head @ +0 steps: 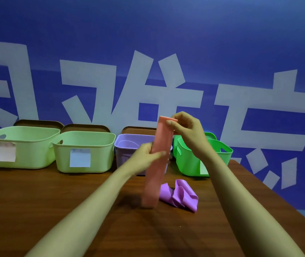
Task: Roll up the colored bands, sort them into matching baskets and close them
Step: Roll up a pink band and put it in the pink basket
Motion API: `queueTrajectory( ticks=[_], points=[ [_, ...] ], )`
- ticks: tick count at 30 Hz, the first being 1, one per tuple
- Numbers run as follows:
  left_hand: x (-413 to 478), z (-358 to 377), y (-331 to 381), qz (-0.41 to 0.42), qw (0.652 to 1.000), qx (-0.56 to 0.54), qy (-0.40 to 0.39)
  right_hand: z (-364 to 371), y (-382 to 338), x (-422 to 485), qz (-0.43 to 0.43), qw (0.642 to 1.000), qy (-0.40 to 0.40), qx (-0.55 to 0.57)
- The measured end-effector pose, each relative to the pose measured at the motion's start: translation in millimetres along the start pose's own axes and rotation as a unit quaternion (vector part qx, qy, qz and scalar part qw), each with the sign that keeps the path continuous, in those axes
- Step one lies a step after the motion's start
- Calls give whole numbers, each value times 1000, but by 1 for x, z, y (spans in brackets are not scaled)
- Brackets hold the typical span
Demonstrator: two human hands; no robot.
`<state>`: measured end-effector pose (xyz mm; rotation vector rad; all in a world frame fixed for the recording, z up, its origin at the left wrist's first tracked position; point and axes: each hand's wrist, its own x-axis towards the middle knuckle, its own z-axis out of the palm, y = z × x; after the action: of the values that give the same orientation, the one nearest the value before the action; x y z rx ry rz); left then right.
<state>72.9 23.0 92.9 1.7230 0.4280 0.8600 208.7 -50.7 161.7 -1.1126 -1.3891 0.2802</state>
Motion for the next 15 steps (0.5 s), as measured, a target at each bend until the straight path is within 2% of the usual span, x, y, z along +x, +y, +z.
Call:
queueTrajectory(
  ticks=[3, 7, 9, 13, 15],
  points=[
    [-6, -2, -42, -86, 994, 53, -35, -3, -2, -2, 12, 998, 28, 47],
    [-15, -9, -79, -171, 968, 139, -118, -4, 9, -12, 46, 998, 18, 38],
    [-18, -6, -74, -154, 971, 127, -130, -3, 13, -17, 67, 996, 29, 56],
    [-15, -1, -41, -42, 994, 89, -37, -4, 13, -21, 71, 994, 29, 76],
    [-12, 0, -33, -26, 993, 109, -43, -4, 11, -22, 65, 994, 28, 83]
  ],
)
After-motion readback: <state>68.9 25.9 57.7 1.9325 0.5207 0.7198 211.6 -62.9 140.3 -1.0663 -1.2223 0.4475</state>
